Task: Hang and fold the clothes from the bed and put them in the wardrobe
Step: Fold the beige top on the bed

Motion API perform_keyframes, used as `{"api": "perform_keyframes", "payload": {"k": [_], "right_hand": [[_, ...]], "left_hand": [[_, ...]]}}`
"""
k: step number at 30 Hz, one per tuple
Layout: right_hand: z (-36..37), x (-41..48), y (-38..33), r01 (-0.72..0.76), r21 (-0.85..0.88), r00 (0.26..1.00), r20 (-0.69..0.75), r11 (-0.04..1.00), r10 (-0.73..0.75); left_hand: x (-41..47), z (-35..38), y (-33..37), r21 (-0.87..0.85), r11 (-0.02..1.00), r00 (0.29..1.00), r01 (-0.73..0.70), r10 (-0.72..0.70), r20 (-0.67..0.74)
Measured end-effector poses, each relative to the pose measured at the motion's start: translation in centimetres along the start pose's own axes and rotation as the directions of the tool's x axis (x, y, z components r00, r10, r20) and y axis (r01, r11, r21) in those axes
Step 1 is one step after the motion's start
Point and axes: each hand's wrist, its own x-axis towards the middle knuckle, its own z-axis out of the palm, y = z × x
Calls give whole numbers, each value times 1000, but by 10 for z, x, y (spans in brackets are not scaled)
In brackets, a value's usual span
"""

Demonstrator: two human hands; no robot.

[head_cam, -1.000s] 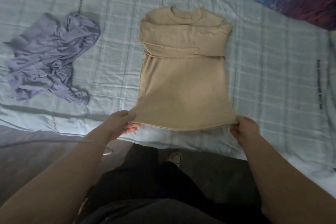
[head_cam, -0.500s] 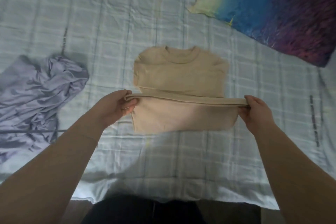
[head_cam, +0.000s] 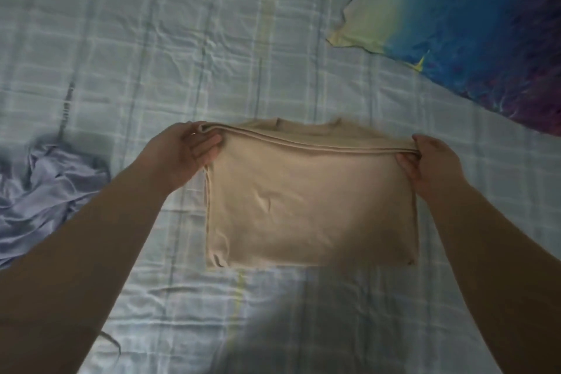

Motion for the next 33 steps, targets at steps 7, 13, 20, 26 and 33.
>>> {"api": "perform_keyframes", "payload": {"k": [7, 13, 20, 26, 33], "right_hand": [[37, 35, 0, 67, 10, 998, -20, 998, -67], [30, 35, 48, 565, -669, 797, 294, 482, -527], [35, 37, 69, 553, -818, 700, 560, -159, -444], [10, -4, 66, 671, -739, 614, 600, -61, -512], [-58, -51, 115, 634, -749, 611, 637, -192, -470]], "left_hand": [[35, 18, 0, -91, 991, 994, -95, 90, -60], [32, 30, -42, 666, 597, 860, -448, 490, 139], [40, 28, -86, 874, -435, 774, -217, 469, 426], [16, 30, -86, 871, -447, 733, -203, 520, 438], [-53, -10, -168, 771, -563, 659, -298, 462, 593]]}}
